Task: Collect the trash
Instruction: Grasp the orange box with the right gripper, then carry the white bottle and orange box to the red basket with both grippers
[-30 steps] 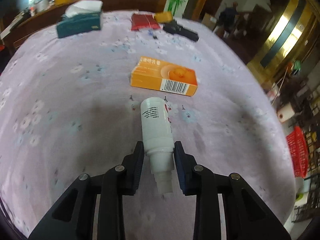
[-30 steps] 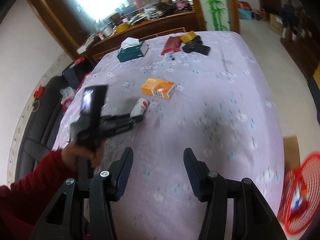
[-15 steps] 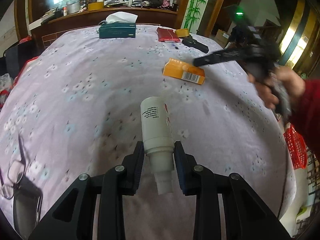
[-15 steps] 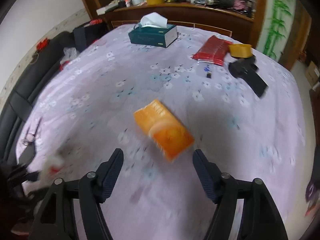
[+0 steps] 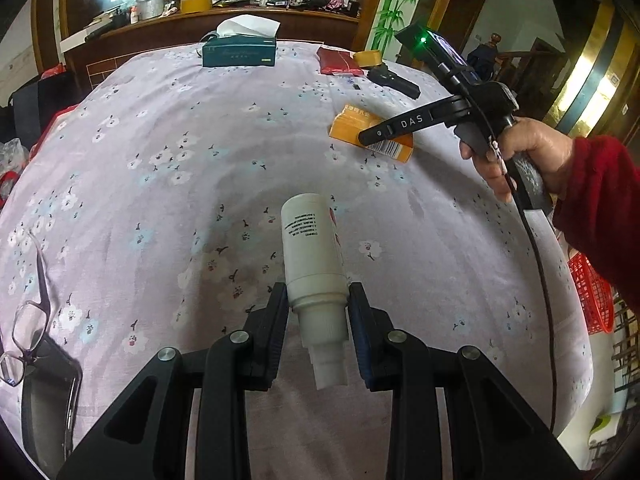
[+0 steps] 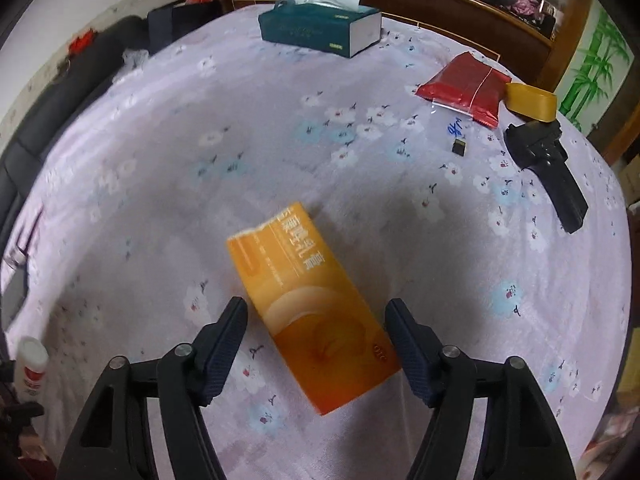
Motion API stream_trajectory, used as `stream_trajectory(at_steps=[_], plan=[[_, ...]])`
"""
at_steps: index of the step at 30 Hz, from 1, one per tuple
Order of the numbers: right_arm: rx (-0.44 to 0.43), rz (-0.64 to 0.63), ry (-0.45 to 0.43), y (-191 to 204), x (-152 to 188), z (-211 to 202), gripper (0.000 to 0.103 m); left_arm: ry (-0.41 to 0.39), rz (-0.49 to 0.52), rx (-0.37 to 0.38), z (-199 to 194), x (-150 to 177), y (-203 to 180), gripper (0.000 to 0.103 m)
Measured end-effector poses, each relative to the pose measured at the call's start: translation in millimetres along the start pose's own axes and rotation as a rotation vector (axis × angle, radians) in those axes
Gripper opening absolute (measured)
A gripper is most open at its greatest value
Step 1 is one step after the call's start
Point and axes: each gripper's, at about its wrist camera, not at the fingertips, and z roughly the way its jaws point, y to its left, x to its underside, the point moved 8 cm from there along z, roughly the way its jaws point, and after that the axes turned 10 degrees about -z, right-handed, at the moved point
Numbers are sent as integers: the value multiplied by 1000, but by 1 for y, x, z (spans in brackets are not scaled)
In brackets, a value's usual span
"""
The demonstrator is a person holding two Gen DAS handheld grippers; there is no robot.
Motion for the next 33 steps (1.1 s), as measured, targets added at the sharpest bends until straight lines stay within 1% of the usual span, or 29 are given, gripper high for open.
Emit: stream_trajectory(at_steps=[1, 3, 4, 6, 8, 10, 14, 17, 20, 26, 33], plan=[[-6, 20, -3, 1, 2, -2, 65, -1, -1, 1, 0, 0, -1, 29], [8, 33, -3, 6, 7, -7, 57, -4, -3, 0, 1, -1, -2, 29], [19, 38, -3, 8, 11, -9, 55, -10, -2, -6, 0, -1, -2, 29], [41, 77, 8, 12, 21, -14, 52, -18, 2, -15, 0, -1, -4, 29], [32, 122, 1, 21, 34, -22, 52, -22, -6, -19, 0, 0, -6, 29], [52, 178, 6, 27, 53, -32, 52, -31, 3, -31, -2, 2, -9, 29], [9, 307, -44, 44, 88, -63, 52, -46, 13, -38, -6, 6, -18, 29], [-51, 409, -108, 60, 117, -94, 52, -57, 14, -33, -12, 10, -27, 29], [-60, 449, -150, 79, 144, -119, 52, -71, 24, -36, -19, 15, -36, 29], [-58, 489, -178, 114, 189, -155, 52, -76, 49, -17, -33, 31, -63, 29], [-30, 506, -202, 124, 232, -188, 52, -79, 89, -2, -53, 49, -97, 29]])
